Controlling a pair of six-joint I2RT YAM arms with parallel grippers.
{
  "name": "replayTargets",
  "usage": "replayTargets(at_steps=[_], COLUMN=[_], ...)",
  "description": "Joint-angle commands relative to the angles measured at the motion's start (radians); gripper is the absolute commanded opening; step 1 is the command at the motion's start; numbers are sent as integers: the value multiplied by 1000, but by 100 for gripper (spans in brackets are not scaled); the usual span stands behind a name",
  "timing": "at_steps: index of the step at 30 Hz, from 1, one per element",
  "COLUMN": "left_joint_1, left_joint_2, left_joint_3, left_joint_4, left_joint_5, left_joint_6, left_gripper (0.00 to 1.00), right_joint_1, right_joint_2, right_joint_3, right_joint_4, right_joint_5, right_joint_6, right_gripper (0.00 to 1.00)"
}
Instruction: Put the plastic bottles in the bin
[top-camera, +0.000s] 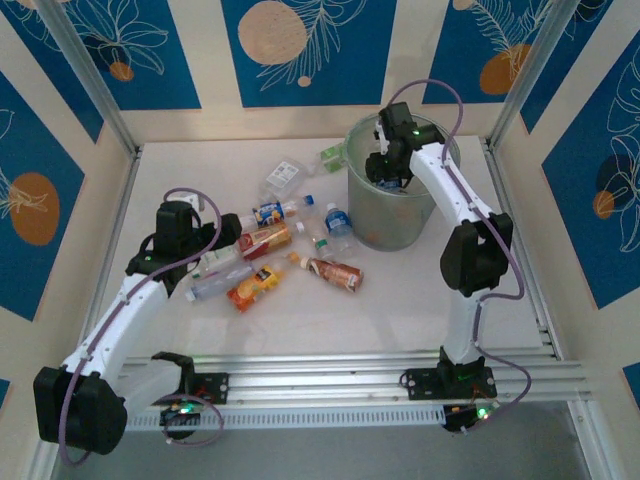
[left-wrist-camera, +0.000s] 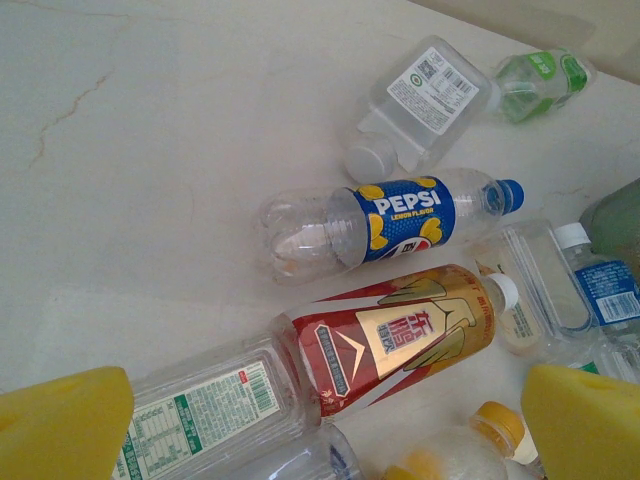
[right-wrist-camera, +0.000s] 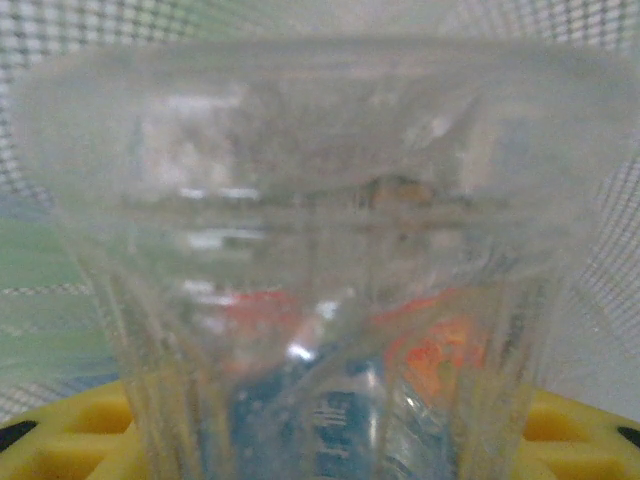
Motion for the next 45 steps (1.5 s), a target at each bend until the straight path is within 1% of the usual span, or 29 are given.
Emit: replayTargets(at_steps=[1, 12, 20, 26, 31, 38, 45], left_joint_1=[-12, -12, -12, -13, -13, -13, -12], left_joint_2=[-9, -12, -15, -17, -22, -26, -26], left_joint_3=[18, 19, 19, 19, 19, 22, 23], left_joint_4=[-1, -11, -15, -16, -19, -23, -26], left_joint_5=[5, 0, -7, -9, -15, -22, -24], left_joint_6=[-1, 1, 2, 2, 6, 8, 8], left_gripper=[100, 99, 99, 99, 99, 100, 100], right_joint_1=[-11, -13, -12, -13, -12, -12, -9], right_joint_2=[22, 101, 152, 191, 213, 209, 177], right_joint_3=[-22, -37, -37, -28, -18, 2, 7], right_joint_4=[-19, -24, -29, -32, -33, -51, -59], right_joint_5=[-22, -18, 1, 12, 18, 32, 57], right_joint_6=[-18, -14, -18, -23, -24, -24, -26], right_gripper=[46, 46, 53, 55, 60, 71, 78])
